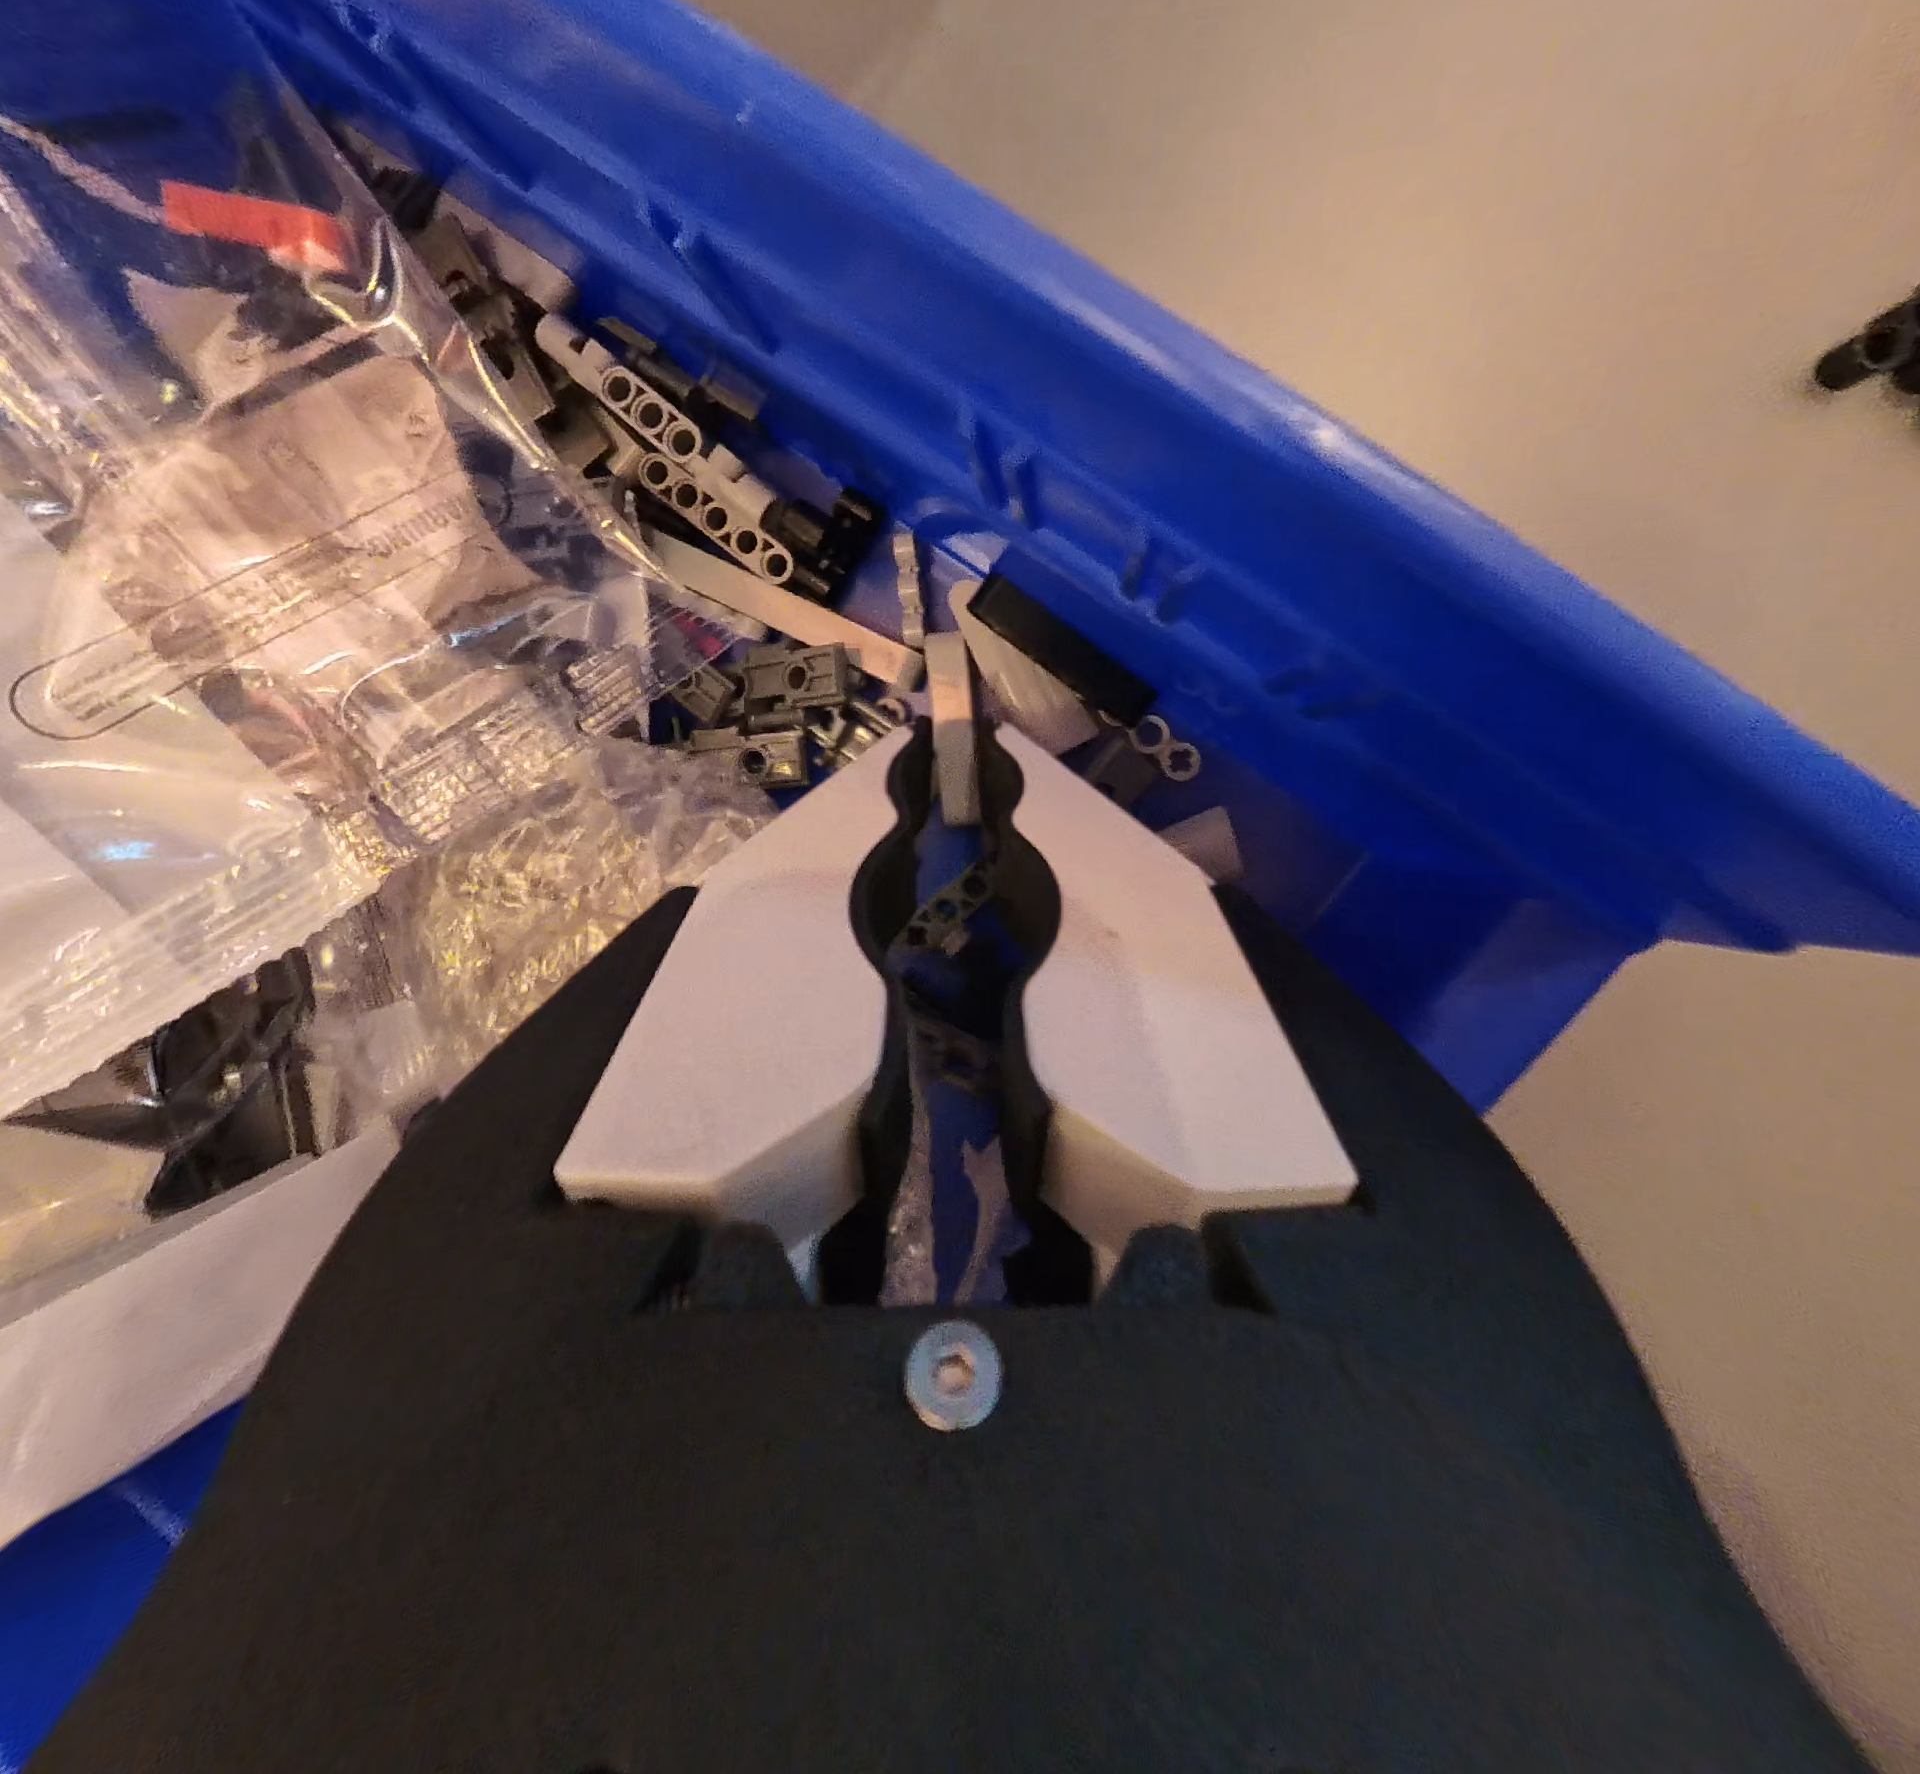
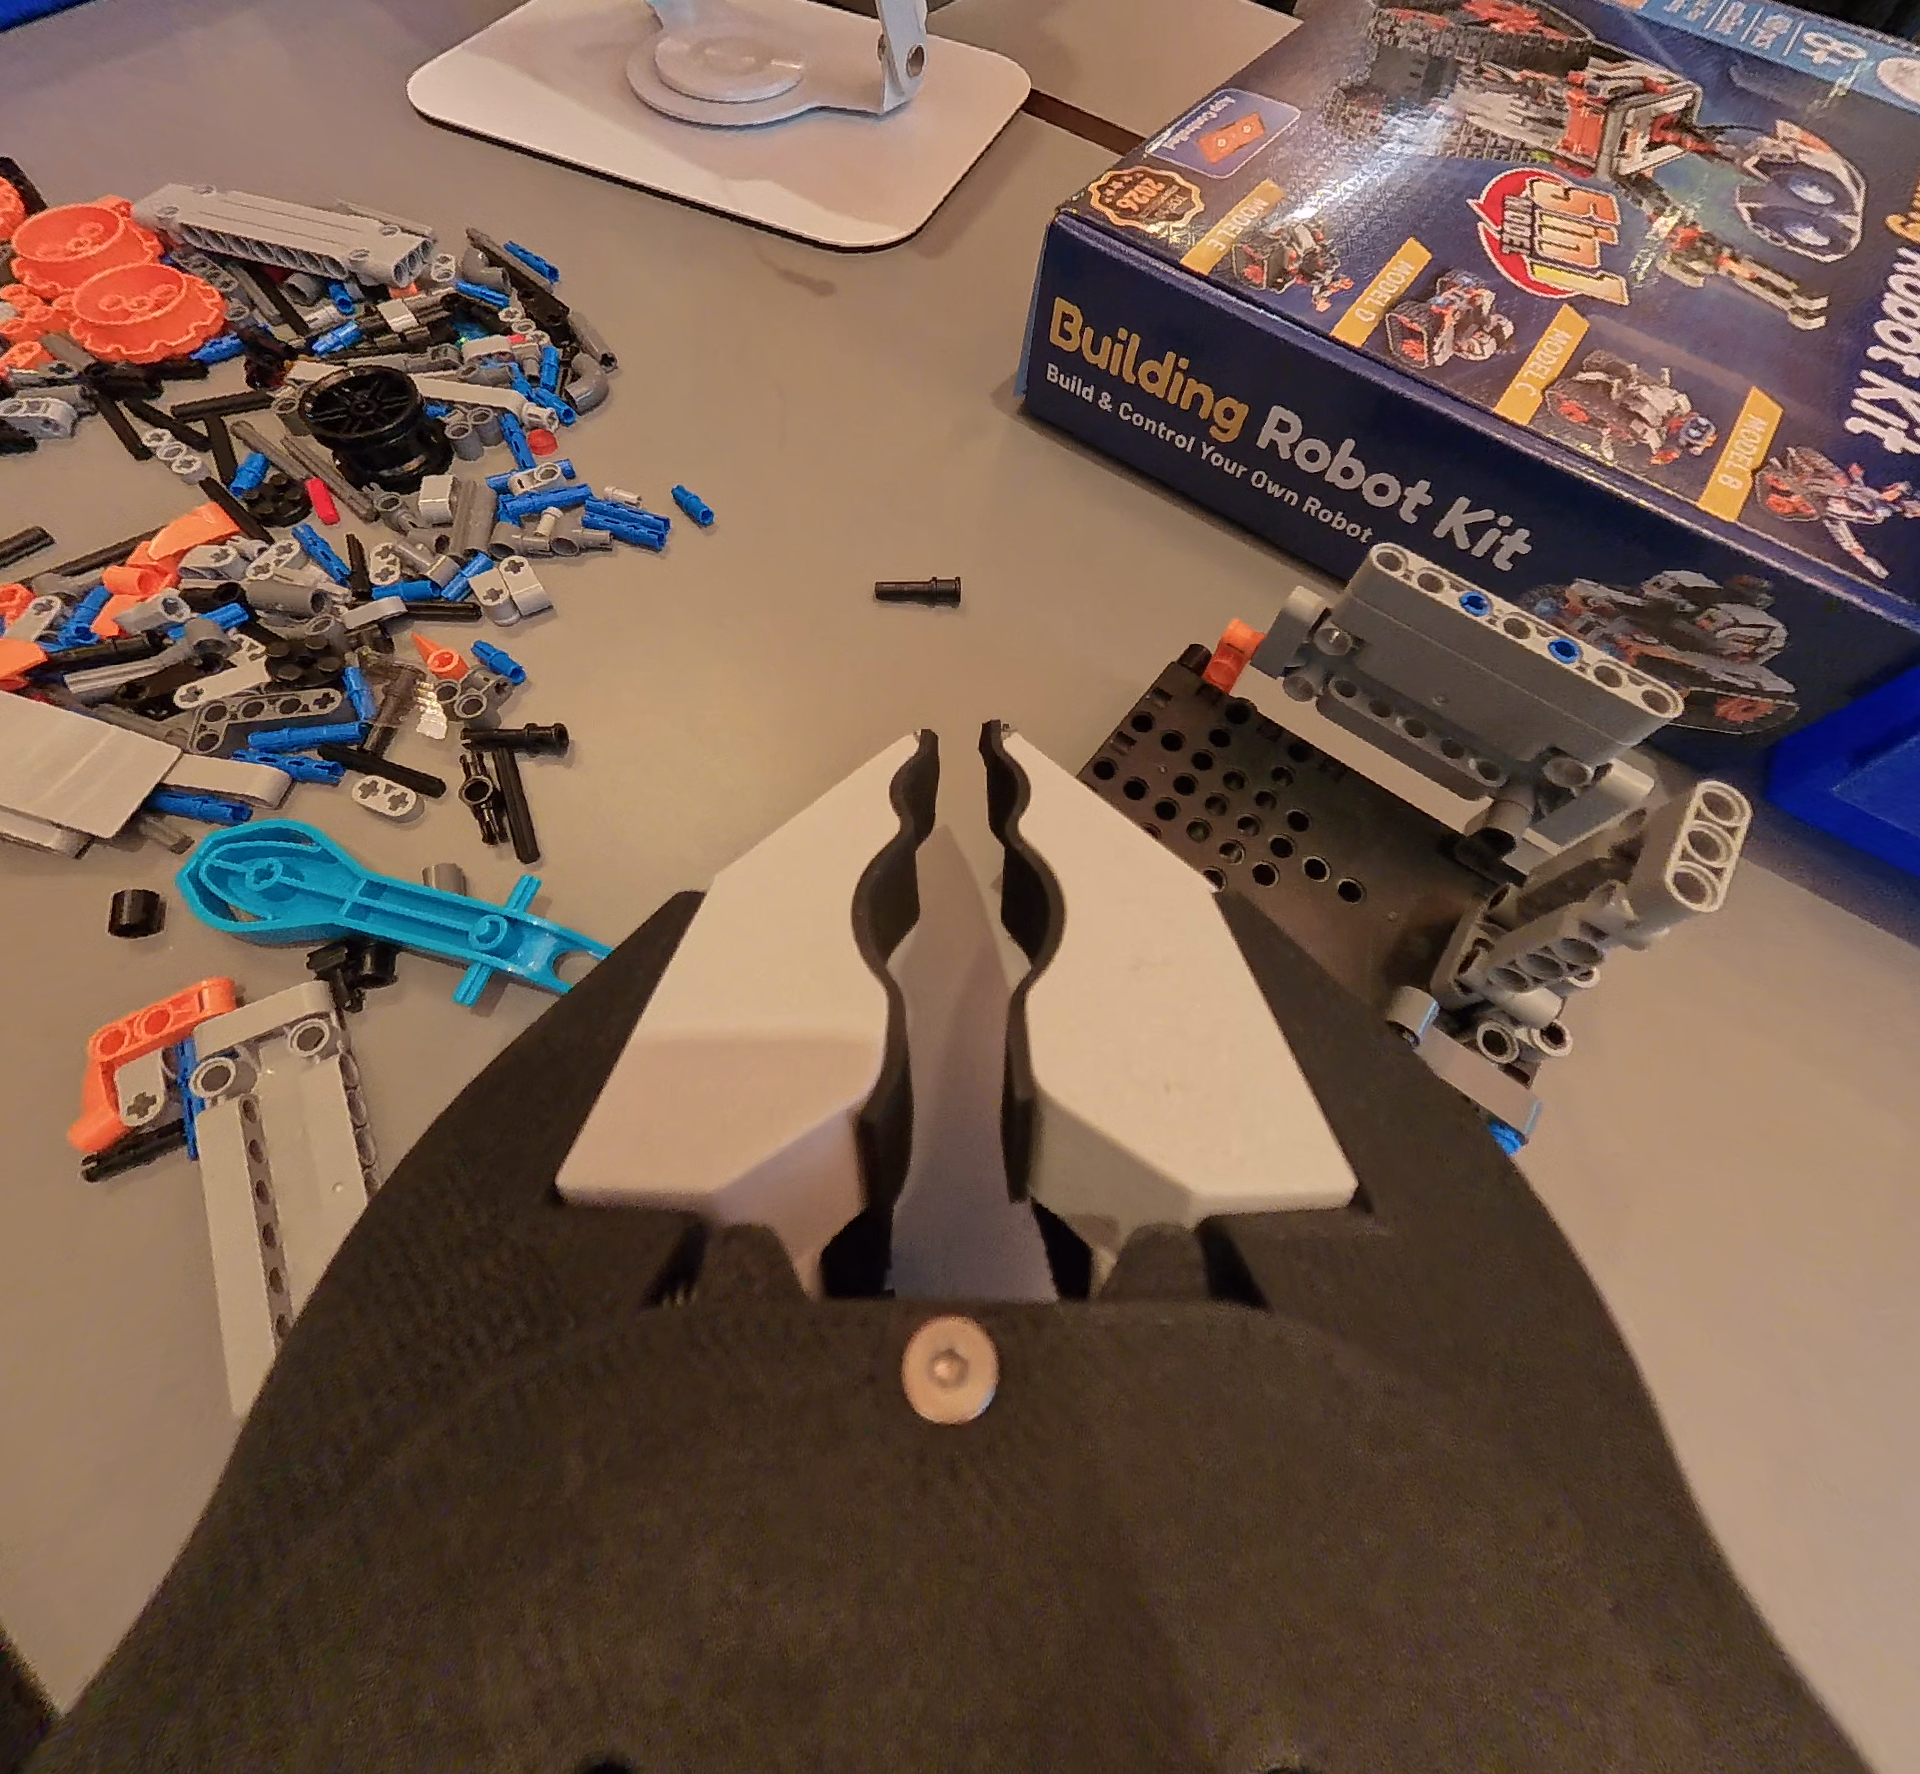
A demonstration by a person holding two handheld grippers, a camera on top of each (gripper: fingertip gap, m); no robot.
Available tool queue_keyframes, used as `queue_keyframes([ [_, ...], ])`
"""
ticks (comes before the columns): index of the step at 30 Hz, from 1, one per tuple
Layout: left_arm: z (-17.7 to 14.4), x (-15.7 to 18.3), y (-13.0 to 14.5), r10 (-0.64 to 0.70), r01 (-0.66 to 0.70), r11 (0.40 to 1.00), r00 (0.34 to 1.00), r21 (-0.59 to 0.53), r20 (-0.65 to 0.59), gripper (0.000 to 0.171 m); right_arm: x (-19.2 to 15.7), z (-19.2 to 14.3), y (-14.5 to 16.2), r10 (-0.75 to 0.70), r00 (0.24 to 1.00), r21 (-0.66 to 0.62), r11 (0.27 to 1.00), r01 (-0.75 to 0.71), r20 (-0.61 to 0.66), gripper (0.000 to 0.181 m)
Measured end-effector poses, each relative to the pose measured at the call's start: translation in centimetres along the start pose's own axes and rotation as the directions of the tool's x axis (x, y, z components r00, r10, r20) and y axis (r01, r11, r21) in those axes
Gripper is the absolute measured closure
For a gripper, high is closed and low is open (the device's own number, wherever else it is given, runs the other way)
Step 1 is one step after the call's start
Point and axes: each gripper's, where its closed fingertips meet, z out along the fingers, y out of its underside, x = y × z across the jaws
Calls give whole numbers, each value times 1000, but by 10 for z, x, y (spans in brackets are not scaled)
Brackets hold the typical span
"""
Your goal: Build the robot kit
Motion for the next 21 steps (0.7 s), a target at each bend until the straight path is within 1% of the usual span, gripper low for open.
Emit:
queue_keyframes([
  [1,1,-3,1,-6,6,1000,1000,-5,13,166,0,0,0,1,1000,1,1000,-1,0,175],
  [2,4,-2,3,4,-4,1000,1000,-23,-1,162,0,0,0,1,1000,1,1000,-1,-1,175],
  [5,6,0,2,-4,3,1000,999,-12,-34,164,0,0,0,-1,1000,-1,1000,1,0,174],
  [9,7,-2,0,-9,9,1000,999,-6,-35,163,0,0,0,-1,1000,-1,1000,1,1,175],
  [13,11,1,-6,-21,22,1000,997,17,-78,167,0,0,0,-3,1000,1,1000,3,0,175],
  [16,10,1,-6,11,-10,1000,998,11,-55,168,0,0,-1,-2,1000,3,1000,2,-1,175],
  [17,9,2,-7,20,-19,1000,998,18,-58,171,0,0,-1,-2,1000,4,1000,2,-1,175],
  [21,6,1,-2,-7,9,1000,998,30,-65,171,0,0,0,-2,1000,2,1000,2,0,174],
])
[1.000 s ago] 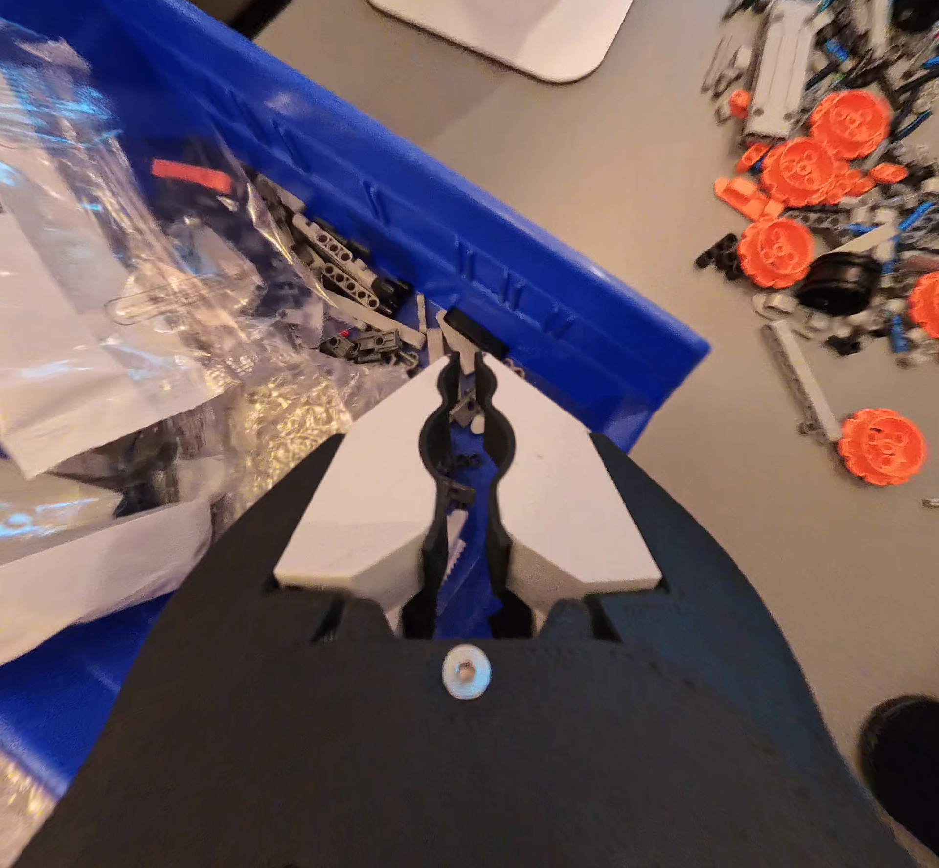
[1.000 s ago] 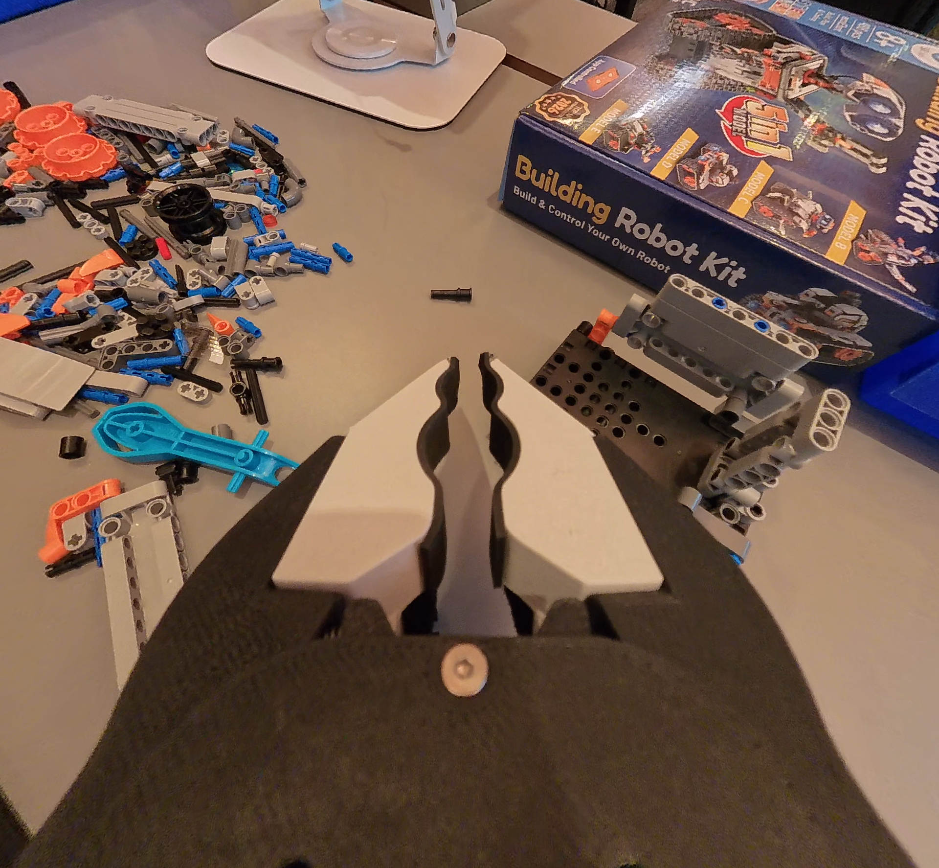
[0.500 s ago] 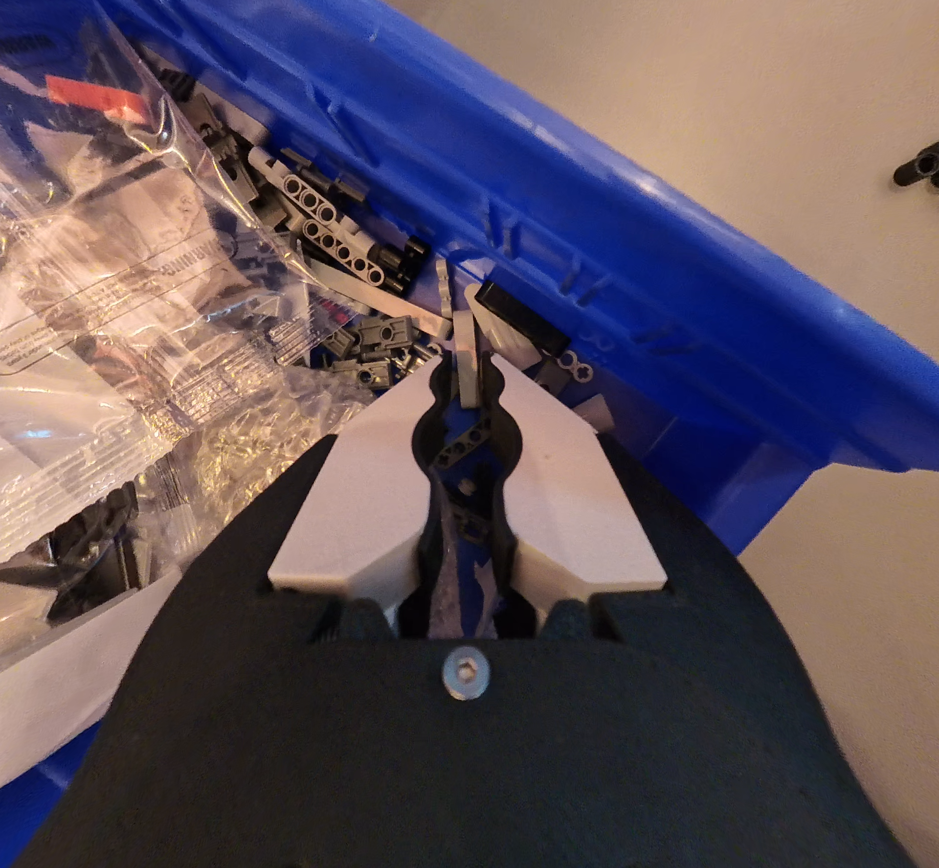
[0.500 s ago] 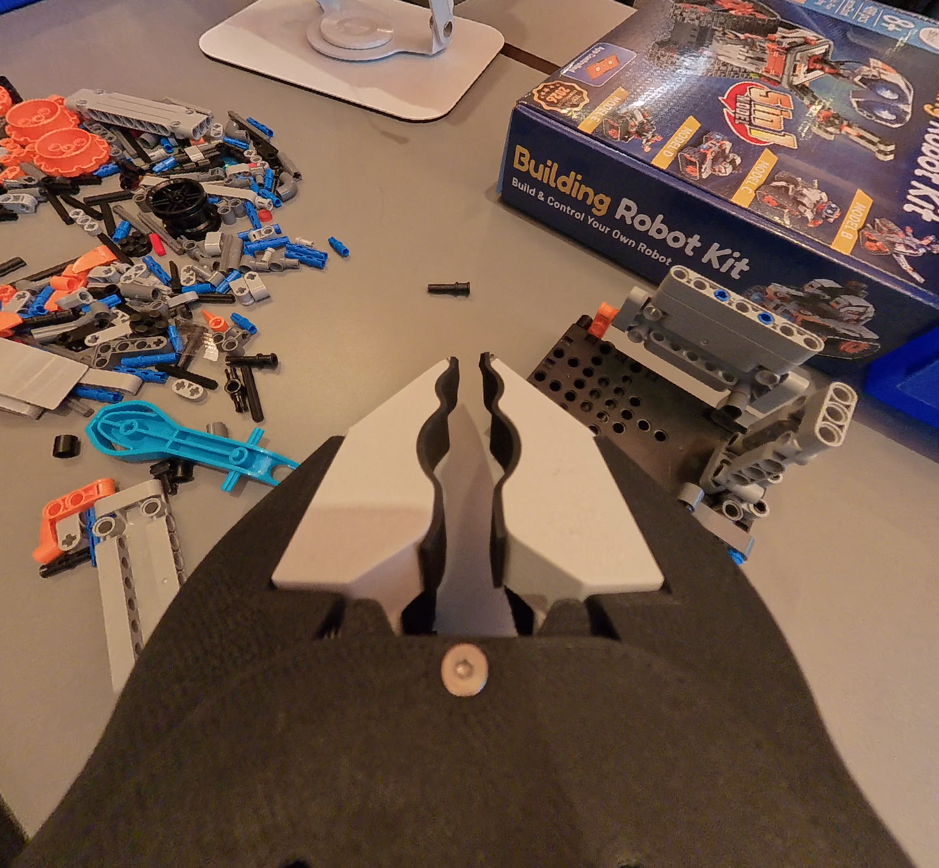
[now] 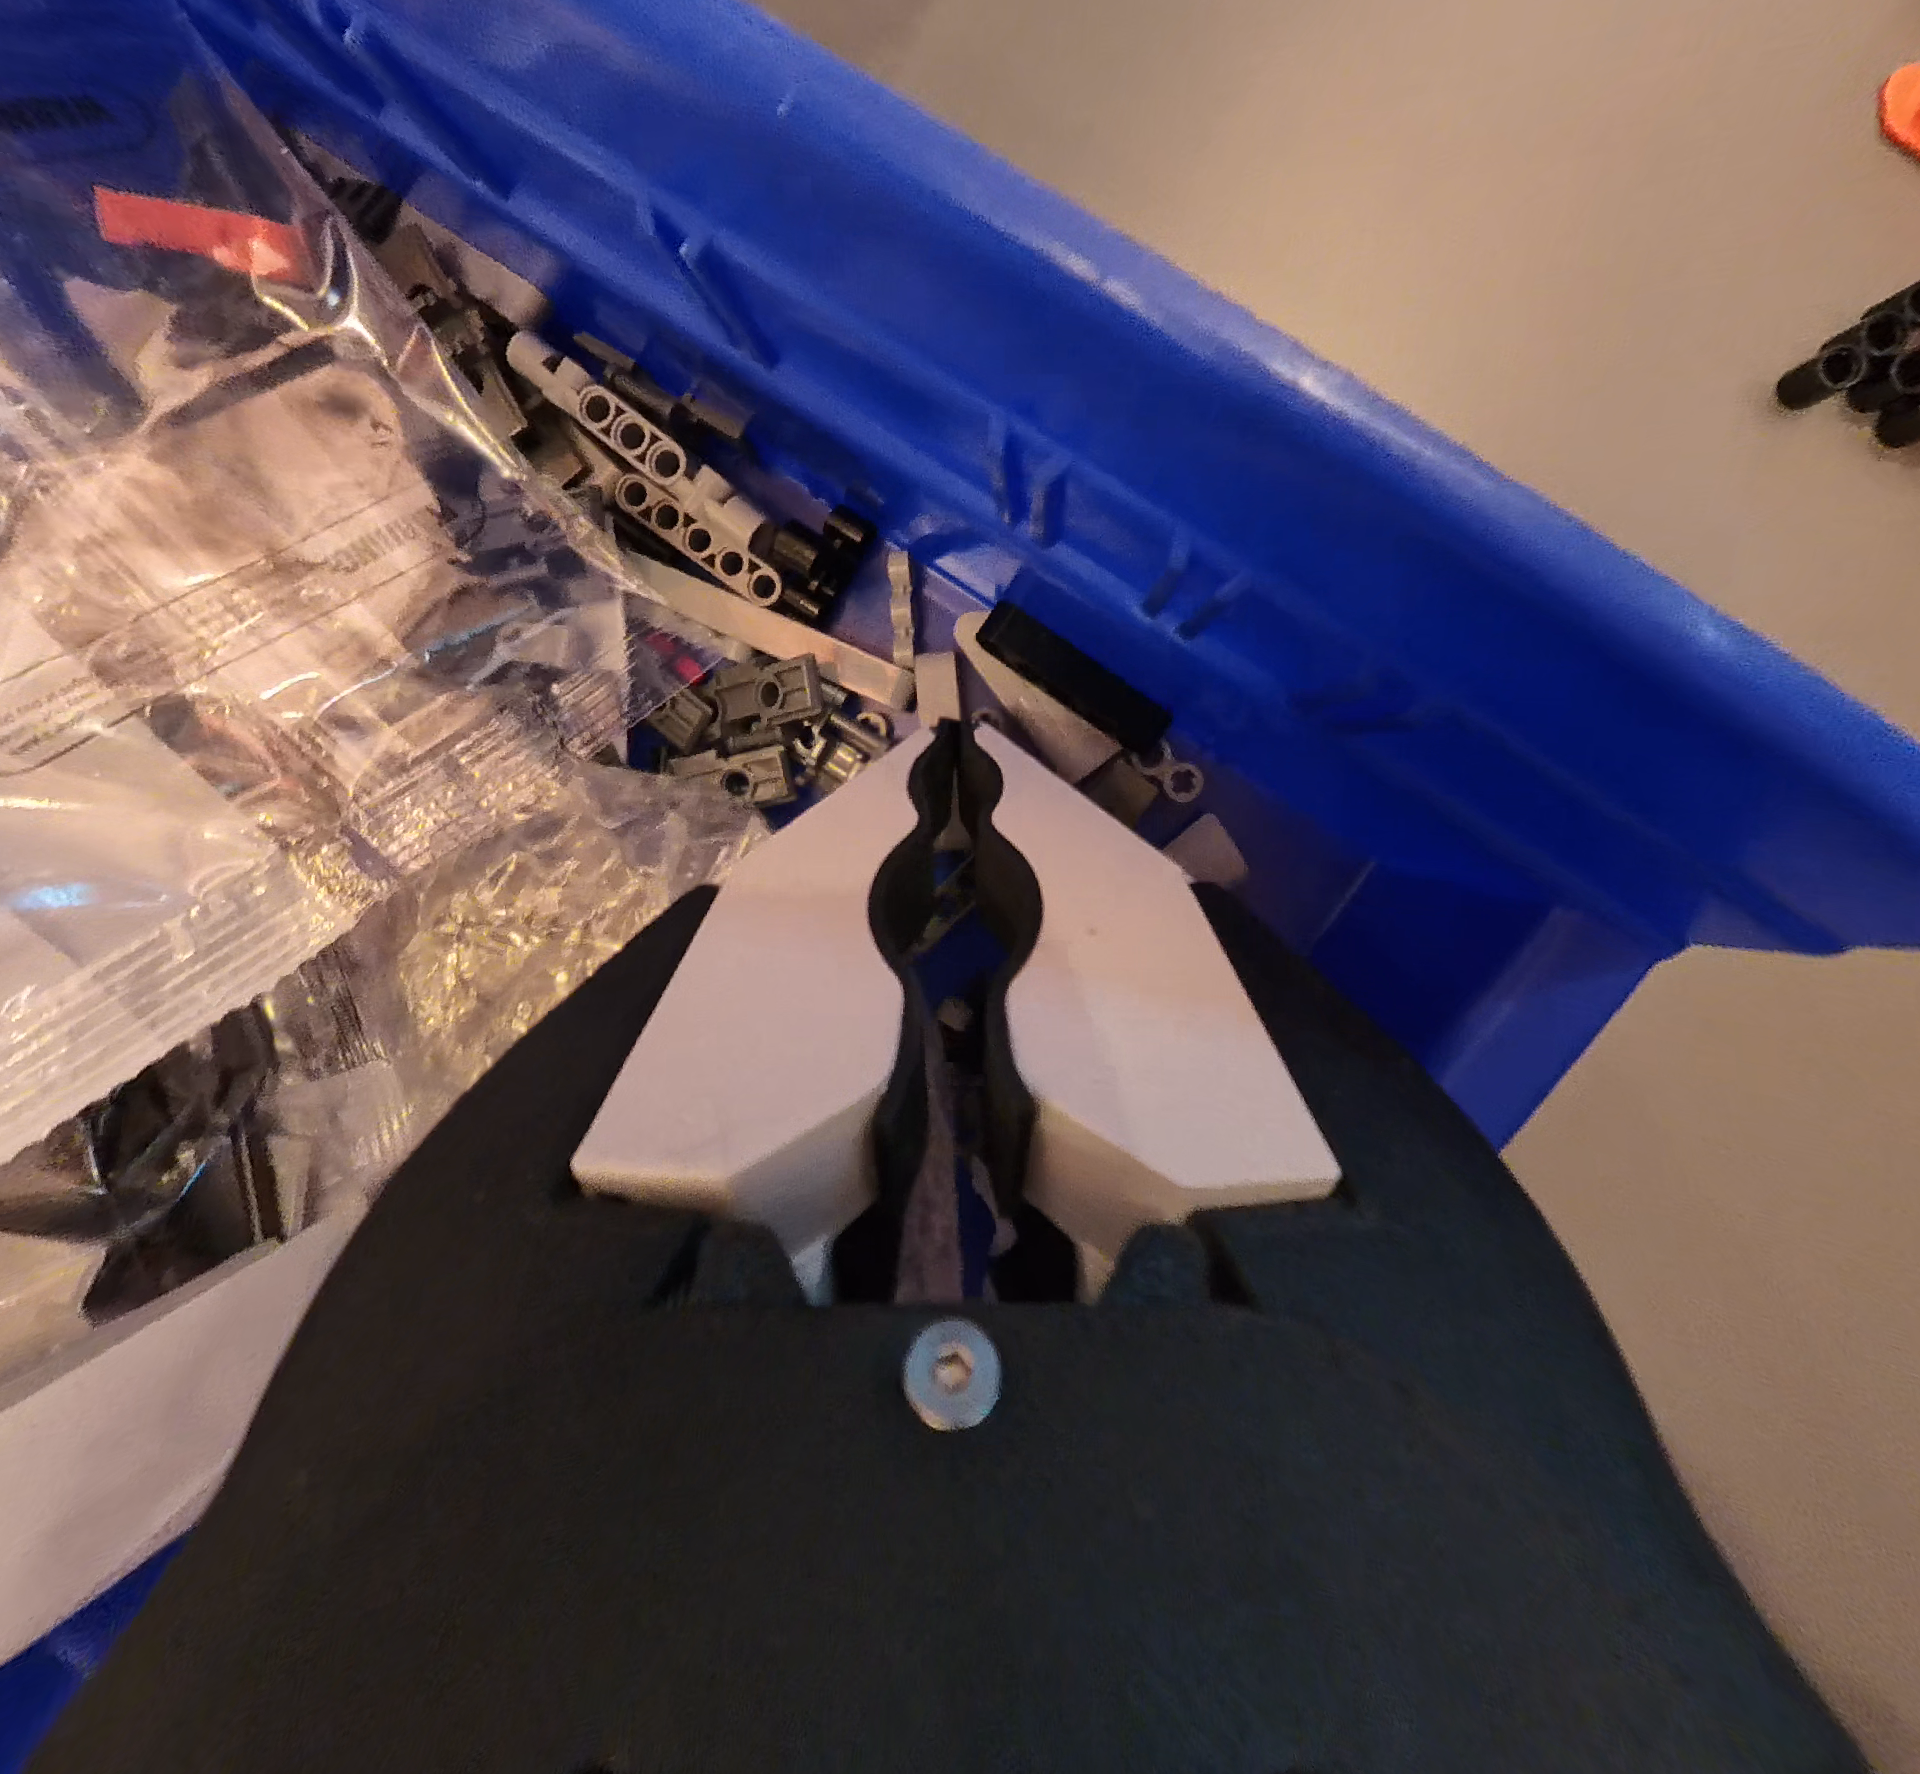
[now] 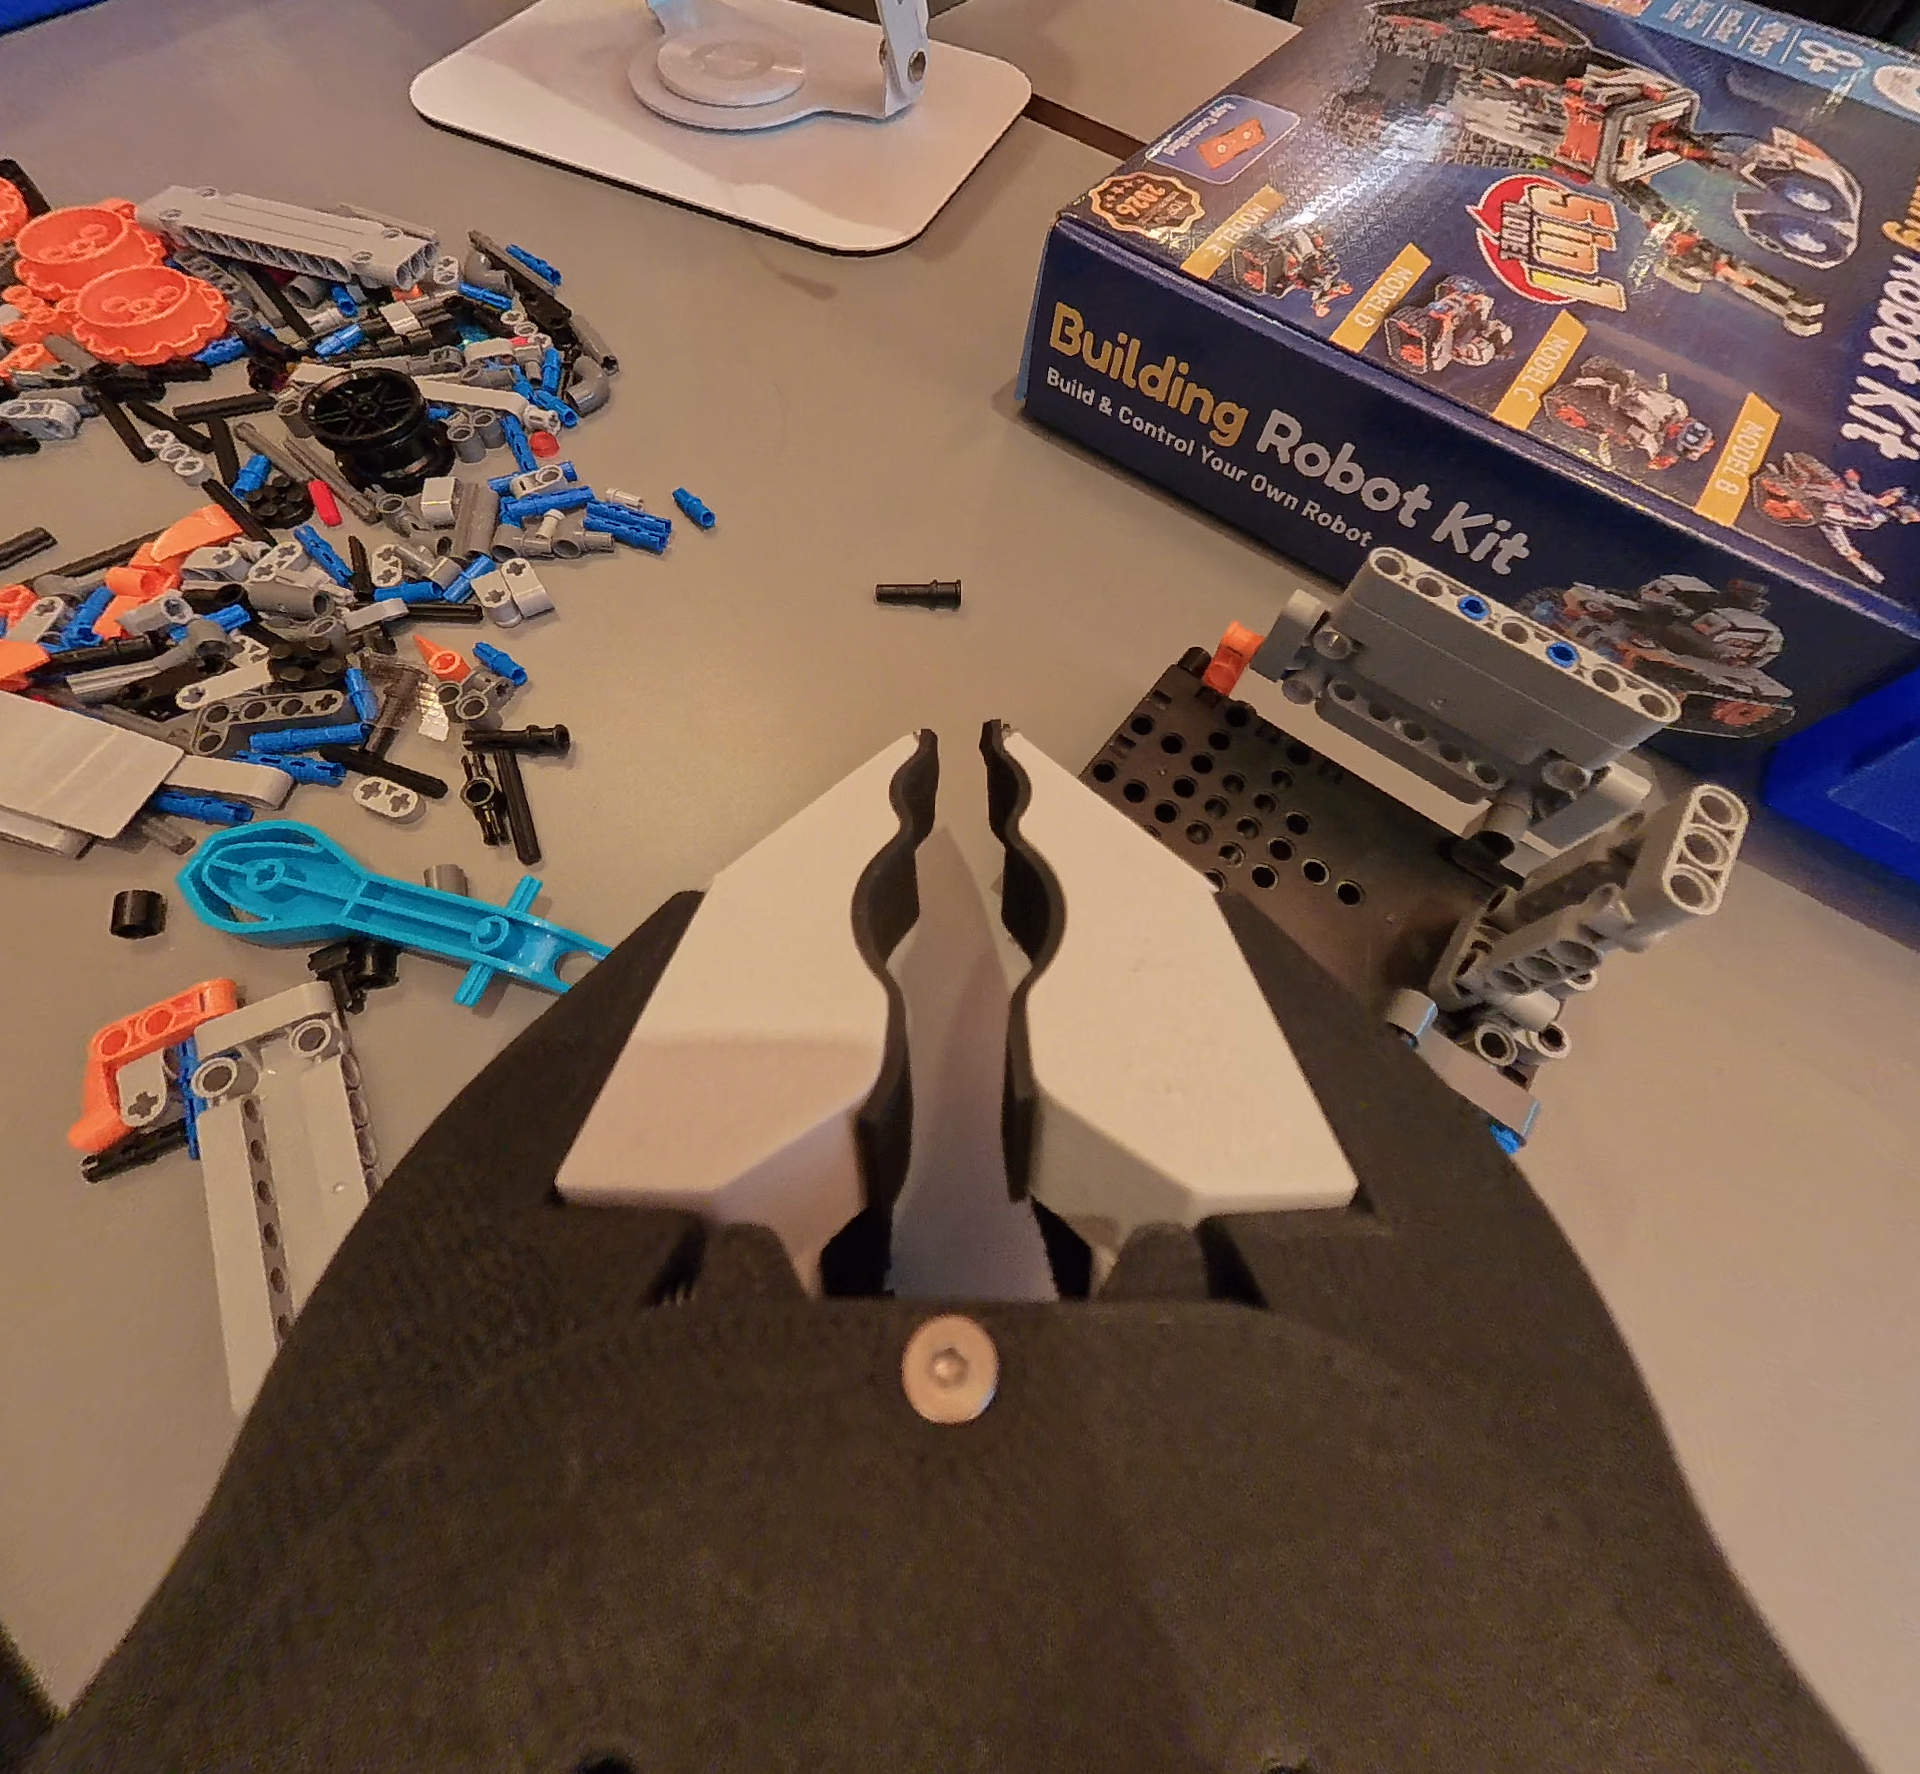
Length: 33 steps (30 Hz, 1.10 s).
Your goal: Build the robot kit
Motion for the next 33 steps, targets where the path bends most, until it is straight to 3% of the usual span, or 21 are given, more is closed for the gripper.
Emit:
queue_keyframes([
  [7,-7,0,-10,-12,12,998,1000,62,0,171,0,1,1,2,1000,-5,1000,-2,2,174],
  [14,10,-6,1,-20,22,998,999,-64,34,162,1,0,1,5,1000,-2,1000,-5,1,174],
  [21,9,-4,2,1,0,998,1000,-68,20,166,0,0,0,3,1000,0,1000,-3,4,174],
  [25,-5,3,-9,-58,63,996,996,67,-73,167,0,0,0,4,1000,4,1000,-4,2,174],
  [29,-40,5,-28,-96,133,961,983,244,-158,167,0,0,-1,0,1000,7,1000,0,3,174],
  [33,-83,-3,-45,-86,125,923,989,364,-120,167,-2,-3,-6,-12,1000,23,1000,12,-2,174],
])
